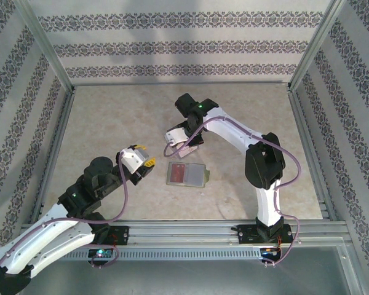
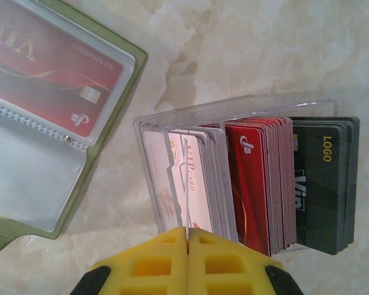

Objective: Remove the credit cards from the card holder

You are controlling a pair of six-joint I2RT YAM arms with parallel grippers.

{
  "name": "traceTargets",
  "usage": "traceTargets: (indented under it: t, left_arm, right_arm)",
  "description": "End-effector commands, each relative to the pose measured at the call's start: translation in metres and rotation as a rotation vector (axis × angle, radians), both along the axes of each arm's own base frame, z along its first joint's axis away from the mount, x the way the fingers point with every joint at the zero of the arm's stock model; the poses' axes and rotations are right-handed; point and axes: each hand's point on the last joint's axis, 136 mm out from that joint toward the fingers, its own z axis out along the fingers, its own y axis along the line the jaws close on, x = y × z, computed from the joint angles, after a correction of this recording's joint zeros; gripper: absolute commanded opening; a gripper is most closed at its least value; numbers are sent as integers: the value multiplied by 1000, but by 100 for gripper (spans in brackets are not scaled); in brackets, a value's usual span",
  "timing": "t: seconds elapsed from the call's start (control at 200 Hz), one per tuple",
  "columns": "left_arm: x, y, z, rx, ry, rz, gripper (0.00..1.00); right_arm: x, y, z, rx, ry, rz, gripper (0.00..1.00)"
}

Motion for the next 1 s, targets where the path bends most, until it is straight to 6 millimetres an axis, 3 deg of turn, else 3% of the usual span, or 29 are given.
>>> traceTargets:
  t: [0.0, 0.994]
  left_arm:
    - [-1, 1, 2, 21, 6, 4, 46]
    - [1, 0, 1, 35, 8, 2, 46]
  right_arm:
    - [3, 3, 0, 14, 4, 23, 0]
    - [25, 4, -30, 3, -2, 14, 0]
